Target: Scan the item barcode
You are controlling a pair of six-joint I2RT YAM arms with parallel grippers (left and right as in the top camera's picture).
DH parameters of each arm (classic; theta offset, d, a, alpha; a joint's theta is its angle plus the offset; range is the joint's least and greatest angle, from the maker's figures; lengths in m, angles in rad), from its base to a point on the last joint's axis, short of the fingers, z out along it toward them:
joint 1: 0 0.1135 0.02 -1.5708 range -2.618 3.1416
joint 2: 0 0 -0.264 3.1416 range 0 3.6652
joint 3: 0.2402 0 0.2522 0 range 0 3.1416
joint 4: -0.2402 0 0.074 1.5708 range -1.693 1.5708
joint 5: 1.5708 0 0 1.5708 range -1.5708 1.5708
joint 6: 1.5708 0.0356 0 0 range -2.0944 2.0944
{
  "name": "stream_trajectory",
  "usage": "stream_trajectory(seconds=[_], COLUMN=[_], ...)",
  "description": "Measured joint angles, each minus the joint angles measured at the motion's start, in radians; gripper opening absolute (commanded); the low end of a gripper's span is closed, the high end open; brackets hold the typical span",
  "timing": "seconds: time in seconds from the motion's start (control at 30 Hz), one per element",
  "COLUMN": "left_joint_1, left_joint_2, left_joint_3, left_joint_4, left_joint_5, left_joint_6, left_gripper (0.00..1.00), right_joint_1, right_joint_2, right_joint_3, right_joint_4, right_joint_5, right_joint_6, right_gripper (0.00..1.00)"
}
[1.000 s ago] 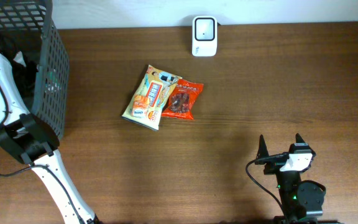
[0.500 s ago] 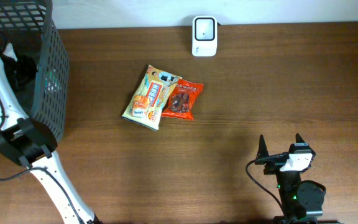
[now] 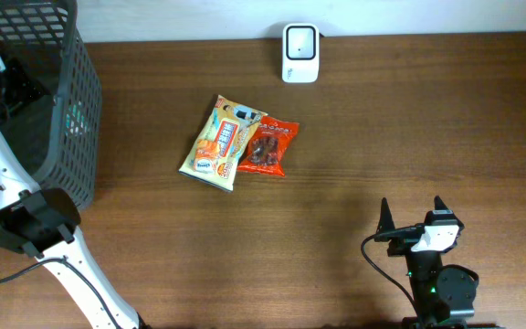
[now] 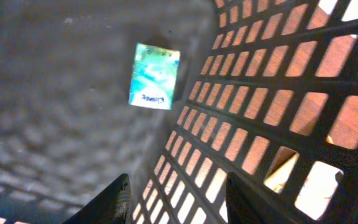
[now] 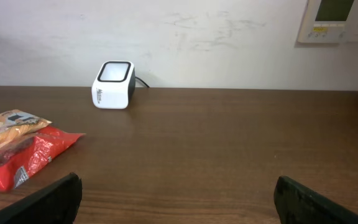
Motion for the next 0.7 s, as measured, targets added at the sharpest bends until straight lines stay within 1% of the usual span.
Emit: stream_trajectory(seconds=[0.03,0.07,0.1,0.13,0.17,0.27,0.33,0.47,0.57,0.7], left_joint_1=[-0.003,-0.005,-0.01,-0.011,-0.014,-0.019,-0.019,-0.019,-0.019,-0.019], left_joint_2=[0.0,0.0,0.0,0.0,-0.006,-0.058,-0.108,-0.229,-0.256,-0.236], left_joint_3=[0.0,0.0,0.0,0.0,-0.002,-0.034,-0.063,-0.204,-0.365,-0.47], left_joint_4=[0.0,0.0,0.0,0.0,0.0,0.0,0.001,0.005,0.0,0.0], left_joint_5=[0.004,0.006,0.008,0.012,0.014,0.018,0.008,-0.071,-0.122,-0.202], left_joint_6=[0.004,0.008,0.014,0.016,0.022,0.03,0.03,0.03,0.03,0.018], left_gripper=[0.43,0.39,0.25,0.18,0.04,0.0,0.0,0.0,0.0,0.0], right_joint_1=[0.0,0.0,0.0,0.0,0.0,0.0,0.0,0.0,0.0,0.0], right_joint_2=[0.0,0.0,0.0,0.0,0.0,0.0,0.0,0.0,0.0,0.0], right_joint_3=[0.0,0.0,0.0,0.0,0.0,0.0,0.0,0.0,0.0,0.0], right_joint_4=[0.0,0.0,0.0,0.0,0.0,0.0,0.0,0.0,0.0,0.0], right_joint_5=[0.0,0.0,0.0,0.0,0.0,0.0,0.0,0.0,0.0,0.0], right_joint_6=[0.0,0.0,-0.001,0.0,0.0,0.0,0.0,0.0,0.0,0.0], right_gripper=[0.98,0.98,0.98,0.98,0.98,0.98,0.98,0.98,0.98,0.98])
